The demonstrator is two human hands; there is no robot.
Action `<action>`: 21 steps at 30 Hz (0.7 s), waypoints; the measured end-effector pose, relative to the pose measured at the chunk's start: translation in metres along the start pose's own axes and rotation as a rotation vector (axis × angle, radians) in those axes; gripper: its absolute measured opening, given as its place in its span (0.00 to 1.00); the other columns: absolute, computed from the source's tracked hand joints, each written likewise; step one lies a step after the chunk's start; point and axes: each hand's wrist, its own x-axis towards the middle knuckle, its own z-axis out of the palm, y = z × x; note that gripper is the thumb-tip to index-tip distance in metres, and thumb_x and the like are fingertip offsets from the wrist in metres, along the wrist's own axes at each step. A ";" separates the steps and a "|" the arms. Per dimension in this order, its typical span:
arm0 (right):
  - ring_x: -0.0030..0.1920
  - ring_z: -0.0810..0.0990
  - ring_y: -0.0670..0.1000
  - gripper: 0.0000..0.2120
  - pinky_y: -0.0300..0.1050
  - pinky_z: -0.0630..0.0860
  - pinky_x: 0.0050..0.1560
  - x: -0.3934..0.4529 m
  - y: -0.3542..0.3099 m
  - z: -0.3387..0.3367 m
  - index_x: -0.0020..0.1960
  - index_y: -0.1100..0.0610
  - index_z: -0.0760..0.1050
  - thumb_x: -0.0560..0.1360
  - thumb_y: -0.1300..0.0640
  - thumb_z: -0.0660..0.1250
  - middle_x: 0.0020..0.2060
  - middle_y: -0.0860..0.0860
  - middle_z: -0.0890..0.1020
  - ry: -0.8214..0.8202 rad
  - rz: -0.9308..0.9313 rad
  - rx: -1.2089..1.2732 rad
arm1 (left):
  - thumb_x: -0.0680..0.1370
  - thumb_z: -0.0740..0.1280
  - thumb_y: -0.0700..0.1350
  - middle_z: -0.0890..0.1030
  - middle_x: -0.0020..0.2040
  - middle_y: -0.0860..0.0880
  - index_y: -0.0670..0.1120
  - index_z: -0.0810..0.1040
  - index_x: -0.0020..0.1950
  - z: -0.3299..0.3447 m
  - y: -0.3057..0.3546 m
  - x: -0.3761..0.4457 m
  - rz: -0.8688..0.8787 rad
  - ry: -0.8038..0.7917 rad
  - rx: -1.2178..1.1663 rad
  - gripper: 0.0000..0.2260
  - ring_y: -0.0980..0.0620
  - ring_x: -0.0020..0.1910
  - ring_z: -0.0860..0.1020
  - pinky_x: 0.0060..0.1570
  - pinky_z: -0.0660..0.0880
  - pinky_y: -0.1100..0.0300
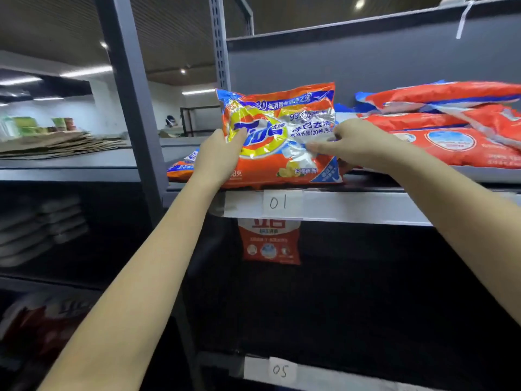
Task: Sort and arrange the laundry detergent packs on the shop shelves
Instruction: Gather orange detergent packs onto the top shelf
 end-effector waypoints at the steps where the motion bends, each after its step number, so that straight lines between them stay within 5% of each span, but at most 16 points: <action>1: 0.33 0.72 0.53 0.23 0.45 0.65 0.32 -0.004 -0.002 0.000 0.34 0.60 0.68 0.75 0.41 0.64 0.35 0.56 0.76 0.023 -0.007 -0.049 | 0.81 0.57 0.56 0.77 0.50 0.49 0.43 0.72 0.58 0.000 -0.001 -0.002 -0.004 0.003 -0.022 0.18 0.56 0.43 0.75 0.36 0.68 0.64; 5: 0.45 0.76 0.60 0.21 0.51 0.70 0.40 -0.012 -0.002 -0.002 0.50 0.69 0.76 0.76 0.48 0.65 0.44 0.61 0.80 0.220 -0.058 -0.181 | 0.81 0.57 0.55 0.77 0.54 0.50 0.44 0.70 0.61 -0.002 -0.003 -0.018 0.007 0.022 -0.070 0.16 0.55 0.48 0.77 0.39 0.74 0.64; 9: 0.54 0.78 0.58 0.18 0.47 0.71 0.51 -0.027 0.008 -0.009 0.60 0.64 0.75 0.77 0.52 0.64 0.52 0.59 0.82 0.302 -0.100 -0.126 | 0.81 0.57 0.54 0.76 0.61 0.50 0.45 0.67 0.70 -0.010 -0.004 -0.043 0.029 0.051 -0.004 0.20 0.54 0.53 0.76 0.40 0.71 0.65; 13: 0.54 0.78 0.55 0.14 0.47 0.71 0.53 -0.063 0.016 -0.013 0.61 0.61 0.73 0.77 0.57 0.64 0.51 0.55 0.83 0.405 -0.220 -0.017 | 0.81 0.58 0.50 0.73 0.65 0.47 0.46 0.71 0.68 -0.016 -0.003 -0.084 0.066 0.203 0.166 0.17 0.52 0.63 0.71 0.49 0.65 0.67; 17: 0.52 0.80 0.51 0.13 0.45 0.74 0.56 -0.116 0.022 -0.001 0.60 0.60 0.75 0.76 0.59 0.66 0.50 0.52 0.82 0.416 -0.301 0.161 | 0.80 0.62 0.44 0.78 0.58 0.47 0.44 0.77 0.59 -0.013 -0.018 -0.135 0.263 0.367 0.202 0.10 0.50 0.60 0.72 0.56 0.63 0.66; 21: 0.54 0.78 0.45 0.15 0.41 0.74 0.58 -0.167 0.035 0.037 0.62 0.56 0.74 0.76 0.57 0.66 0.52 0.48 0.80 0.267 -0.310 0.197 | 0.78 0.62 0.43 0.78 0.56 0.50 0.45 0.79 0.56 0.011 -0.040 -0.190 0.352 0.246 0.213 0.09 0.53 0.58 0.72 0.59 0.60 0.74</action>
